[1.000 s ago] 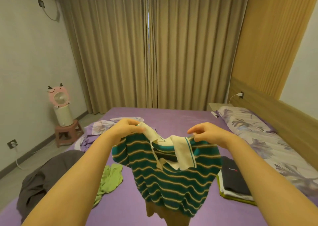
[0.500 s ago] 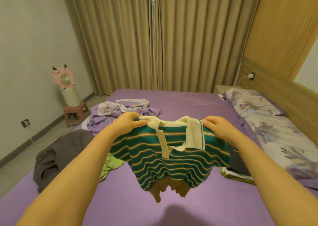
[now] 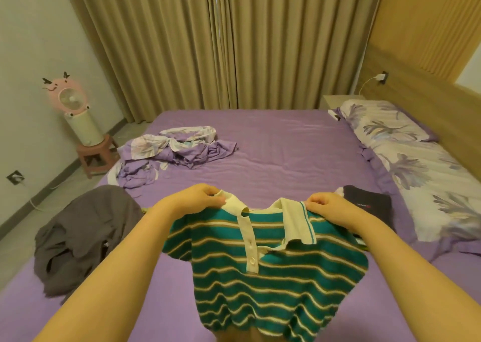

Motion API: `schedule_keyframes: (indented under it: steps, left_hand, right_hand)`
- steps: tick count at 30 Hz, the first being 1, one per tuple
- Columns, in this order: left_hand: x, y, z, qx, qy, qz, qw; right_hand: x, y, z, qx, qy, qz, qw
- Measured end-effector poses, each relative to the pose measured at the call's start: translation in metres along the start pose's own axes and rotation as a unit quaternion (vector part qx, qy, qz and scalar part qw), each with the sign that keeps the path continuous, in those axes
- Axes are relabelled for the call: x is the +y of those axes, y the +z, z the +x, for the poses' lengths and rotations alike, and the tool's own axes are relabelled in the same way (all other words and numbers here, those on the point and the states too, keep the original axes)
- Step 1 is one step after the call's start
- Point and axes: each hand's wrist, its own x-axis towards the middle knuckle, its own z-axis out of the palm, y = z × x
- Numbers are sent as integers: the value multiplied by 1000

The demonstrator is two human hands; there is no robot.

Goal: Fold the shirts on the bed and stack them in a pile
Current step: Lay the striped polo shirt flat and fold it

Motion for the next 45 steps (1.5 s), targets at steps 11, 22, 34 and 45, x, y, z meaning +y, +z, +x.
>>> schedule_keyframes:
  steps: [11, 22, 34, 45]
  left_hand:
    - [-156, 151, 141, -48, -54, -46, 996]
    - [-205, 169, 257, 51, -58, -95, 992]
    - [-222, 177, 376, 190, -30, -24, 981]
    - [-236, 205, 416, 125, -25, 271, 954]
  right_hand:
    - [121, 162, 101, -26, 164, -24, 986]
    - [168, 201, 191, 125, 146, -36, 981]
    - [217, 194, 316, 188, 83, -164, 965]
    - [236, 250, 334, 116, -112, -260, 952]
